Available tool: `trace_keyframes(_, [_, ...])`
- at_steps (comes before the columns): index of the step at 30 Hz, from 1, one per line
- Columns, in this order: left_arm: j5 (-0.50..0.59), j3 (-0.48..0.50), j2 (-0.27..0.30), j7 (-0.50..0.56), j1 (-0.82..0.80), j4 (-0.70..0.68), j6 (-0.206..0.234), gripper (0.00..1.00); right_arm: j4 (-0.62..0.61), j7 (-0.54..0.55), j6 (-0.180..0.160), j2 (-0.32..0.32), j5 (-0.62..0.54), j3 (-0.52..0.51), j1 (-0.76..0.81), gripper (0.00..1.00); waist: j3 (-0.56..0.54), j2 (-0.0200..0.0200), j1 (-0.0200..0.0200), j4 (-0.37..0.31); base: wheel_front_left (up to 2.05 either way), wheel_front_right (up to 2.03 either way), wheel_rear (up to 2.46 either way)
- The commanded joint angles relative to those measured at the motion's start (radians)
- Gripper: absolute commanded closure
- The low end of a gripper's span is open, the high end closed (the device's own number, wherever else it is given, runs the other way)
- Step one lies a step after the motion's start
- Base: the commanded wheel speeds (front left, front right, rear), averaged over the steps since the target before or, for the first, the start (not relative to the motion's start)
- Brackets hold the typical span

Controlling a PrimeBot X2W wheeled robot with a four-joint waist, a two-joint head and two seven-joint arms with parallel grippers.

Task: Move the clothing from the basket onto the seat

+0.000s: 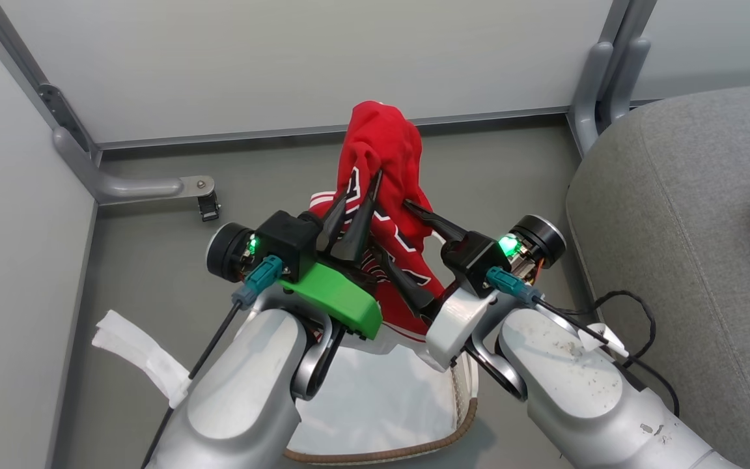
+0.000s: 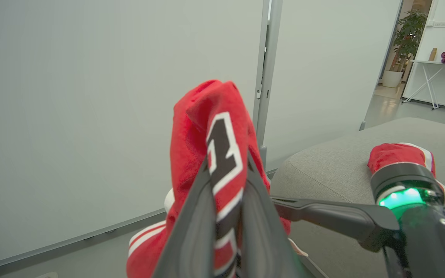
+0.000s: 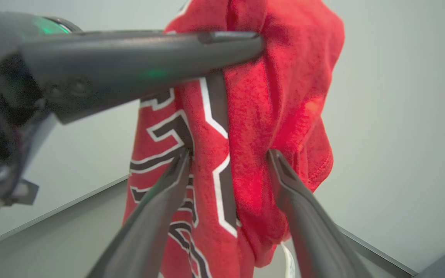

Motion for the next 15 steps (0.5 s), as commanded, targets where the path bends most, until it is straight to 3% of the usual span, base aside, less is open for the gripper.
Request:
trace_keyframes(1, [-0.007,-0.007,0.002,-0.001,-0.016,-0.012,0.002,1.00,0.007,-0.002,-0.001,-0.004,-0.002,0.000,-0.015,0.00,-0.001,0.0000,0.0000,0.003,0.00,0.00,0.00])
trace_keyframes(15, [-0.064,-0.108,0.002,-0.001,-0.025,-0.084,0.020,1.00,0.068,-0.002,-0.001,-0.004,0.009,-0.008,-0.015,0.00,-0.004,0.0000,0.0000,0.020,0.00,0.00,0.00])
